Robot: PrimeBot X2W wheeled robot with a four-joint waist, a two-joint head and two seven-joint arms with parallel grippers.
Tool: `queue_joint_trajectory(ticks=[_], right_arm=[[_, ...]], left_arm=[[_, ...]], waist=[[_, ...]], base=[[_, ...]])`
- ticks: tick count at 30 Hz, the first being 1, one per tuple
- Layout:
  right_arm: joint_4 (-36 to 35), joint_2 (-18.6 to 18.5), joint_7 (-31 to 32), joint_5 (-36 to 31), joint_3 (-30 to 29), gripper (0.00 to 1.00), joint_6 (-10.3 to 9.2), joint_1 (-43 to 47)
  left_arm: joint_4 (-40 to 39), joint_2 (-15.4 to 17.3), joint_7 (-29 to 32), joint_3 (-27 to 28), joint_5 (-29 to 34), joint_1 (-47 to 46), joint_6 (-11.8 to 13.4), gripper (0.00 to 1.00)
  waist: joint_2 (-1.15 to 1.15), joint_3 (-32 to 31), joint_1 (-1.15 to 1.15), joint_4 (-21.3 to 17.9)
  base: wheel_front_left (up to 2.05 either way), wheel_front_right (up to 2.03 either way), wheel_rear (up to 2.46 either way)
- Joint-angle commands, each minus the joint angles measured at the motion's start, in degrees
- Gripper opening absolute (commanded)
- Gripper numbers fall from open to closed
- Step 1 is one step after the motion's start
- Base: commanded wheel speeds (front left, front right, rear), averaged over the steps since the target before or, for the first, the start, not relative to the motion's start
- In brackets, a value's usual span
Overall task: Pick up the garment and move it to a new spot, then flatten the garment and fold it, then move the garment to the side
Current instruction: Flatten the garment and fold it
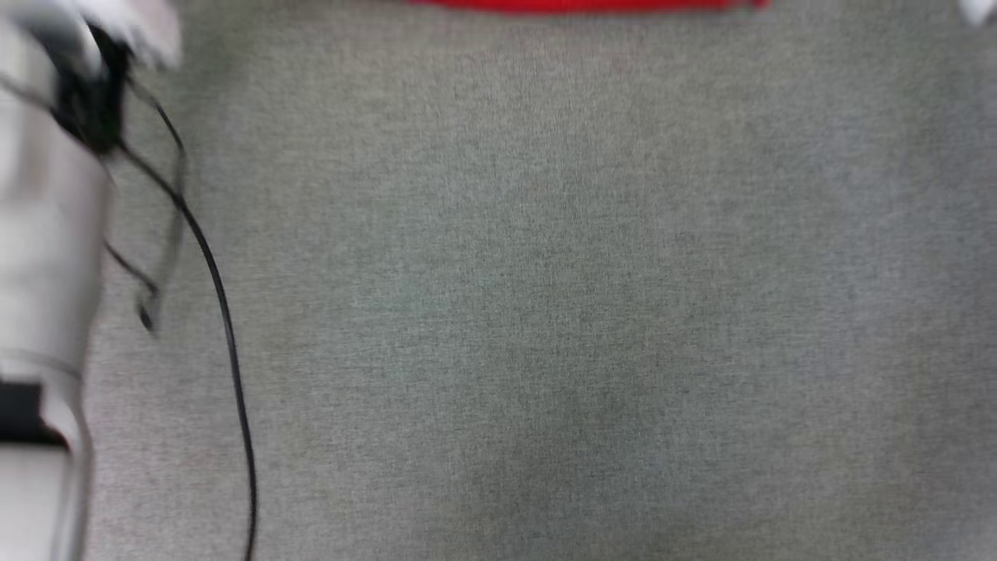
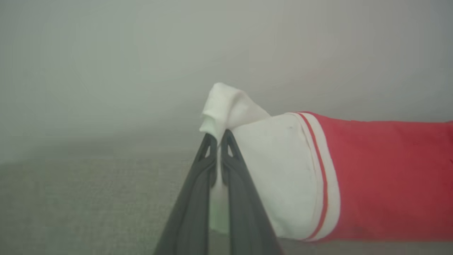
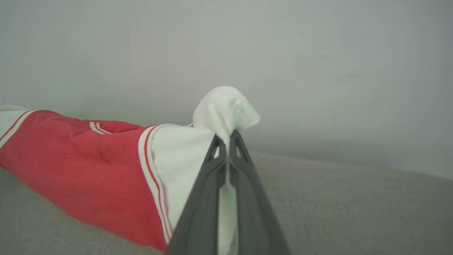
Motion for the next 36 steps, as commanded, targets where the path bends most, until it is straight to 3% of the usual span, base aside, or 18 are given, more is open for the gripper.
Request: queue_joint_trajectory(ticks=[1,10,19,28,36], right_arm=[[-0.52,-0.45,-0.64,0.71,0.23,0.0,-0.1,2.11],[-4.19,-2.13,-4.83,7.18,0.48,0.0,-0.09,24.3],[-6.72,-1.39,-5.81,9.67,-2.97,0.0,-0.1,42.73],[-9.79,1.16,-4.55,8.64,-8.41,0.0,-0.11,58.67],[-14.78,6.3,-2.42,5.41,-17.76,0.0,-0.11,71.46]], left_arm=[[-0.11,-0.23,-0.4,-0.12,-0.59,2.18,-0.18,0.0],[-5.89,0.69,-2.39,-1.57,-6.73,22.44,-0.26,0.0],[-14.32,2.52,-2.79,-0.23,-7.74,40.87,0.36,0.0],[-23.26,3.42,-0.58,0.54,-10.68,58.52,5.22,0.0],[-31.15,4.38,1.89,0.51,-12.59,71.0,9.06,0.0]], waist=[[0.0,-1.75,-0.01,0.32],[0.0,-10.18,-0.01,0.84],[0.0,-18.81,-0.01,0.62],[0.0,-26.38,-0.01,1.08],[0.0,-30.55,-0.01,2.11]], base=[[0.0,0.0,0.0],[0.0,0.0,0.0],[0.0,0.0,0.0],[0.0,0.0,0.0],[0.0,0.0,0.0]])
